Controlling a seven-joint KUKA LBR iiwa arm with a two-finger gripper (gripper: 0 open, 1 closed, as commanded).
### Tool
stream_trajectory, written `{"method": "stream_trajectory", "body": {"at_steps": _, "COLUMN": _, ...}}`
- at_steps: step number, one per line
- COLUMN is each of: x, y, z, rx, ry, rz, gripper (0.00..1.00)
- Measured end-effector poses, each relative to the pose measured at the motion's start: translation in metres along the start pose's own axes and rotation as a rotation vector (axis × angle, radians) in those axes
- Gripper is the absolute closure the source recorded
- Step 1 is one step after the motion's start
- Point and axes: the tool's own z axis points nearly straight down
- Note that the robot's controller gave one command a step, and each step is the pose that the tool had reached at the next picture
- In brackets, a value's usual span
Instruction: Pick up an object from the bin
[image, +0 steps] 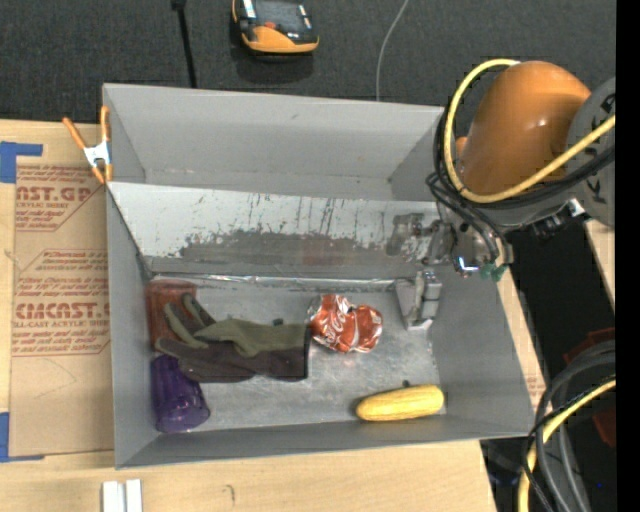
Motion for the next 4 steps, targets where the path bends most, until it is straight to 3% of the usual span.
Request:
{"method": "stream_trajectory", "body": {"at_steps": 1, "x": -0.001, "y": 0.0, "z": -0.005, "rx": 0.001, "ry": -0.008, "rz": -0.001, "gripper": 0.0}}
{"method": "stream_trajectory", "body": {"at_steps": 2, "x": 0.003, "y": 0.007, "z": 0.048, "rx": 0.002, "ry": -0.014, "rz": -0.025, "gripper": 0.0}}
{"method": "stream_trajectory", "body": {"at_steps": 4, "x": 0.006, "y": 0.014, "z": 0.076, "rx": 0.001, "ry": -0.006, "rz": -0.054, "gripper": 0.0}}
